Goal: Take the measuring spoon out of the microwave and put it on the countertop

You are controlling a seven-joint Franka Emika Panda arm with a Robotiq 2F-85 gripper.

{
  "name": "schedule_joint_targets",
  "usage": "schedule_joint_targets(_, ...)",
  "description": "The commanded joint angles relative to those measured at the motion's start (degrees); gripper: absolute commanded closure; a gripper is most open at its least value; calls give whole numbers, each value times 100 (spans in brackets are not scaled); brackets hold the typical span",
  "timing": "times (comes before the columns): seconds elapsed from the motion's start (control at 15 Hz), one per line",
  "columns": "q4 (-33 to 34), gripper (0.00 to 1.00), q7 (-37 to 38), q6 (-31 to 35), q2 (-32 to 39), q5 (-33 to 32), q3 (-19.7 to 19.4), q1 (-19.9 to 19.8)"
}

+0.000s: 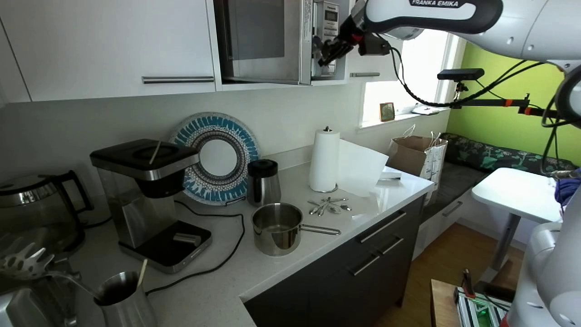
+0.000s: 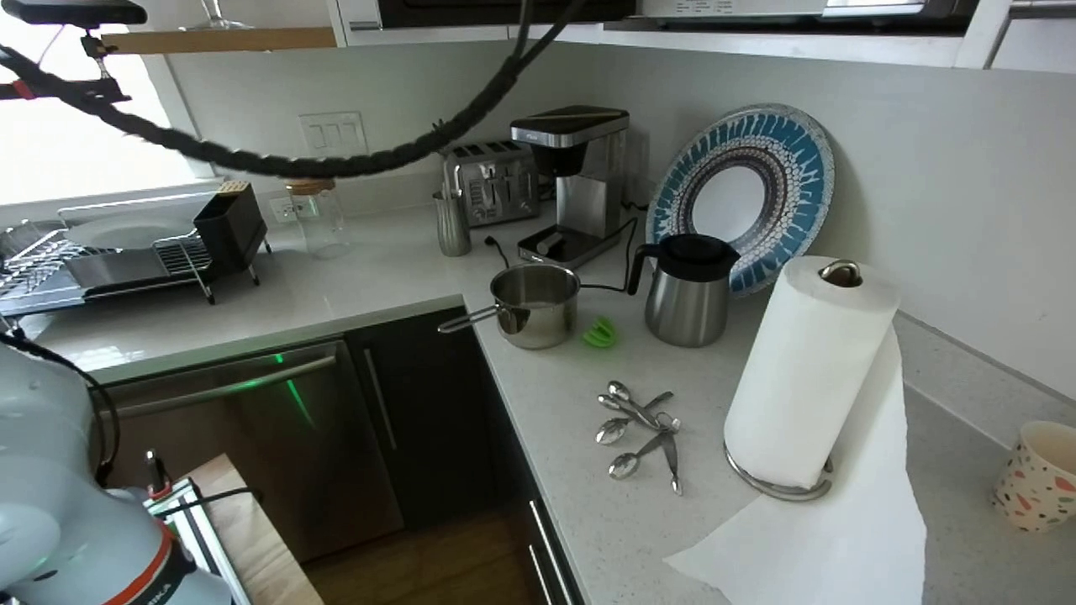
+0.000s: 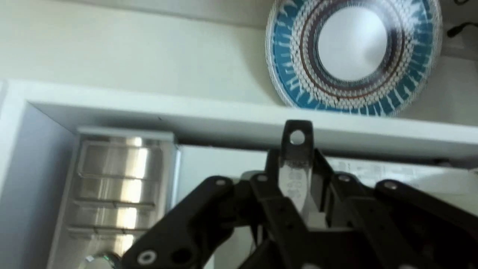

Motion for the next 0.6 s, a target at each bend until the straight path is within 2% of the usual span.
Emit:
schedule_joint_targets(0.0,-1409,94,110,-817,-1116,-224,-40,-178)
schedule_joint_targets(0.27,-2084,94,148,-2039,-1613,-63,-137,-329)
schedule_joint_targets(0.33,-2071,94,187,-2374,-1605,-19,-198,-359)
schedule_joint_targets(0.4,-1711,94,46,-2056,-1351,-64,-189,-296)
schedule_joint_targets(0.47,-1786,77,52,-2119,-1397,-63,-203,-306)
schedule_joint_targets(0.53,-1770,77,50,-2105,-1396,-63,-206,-305)
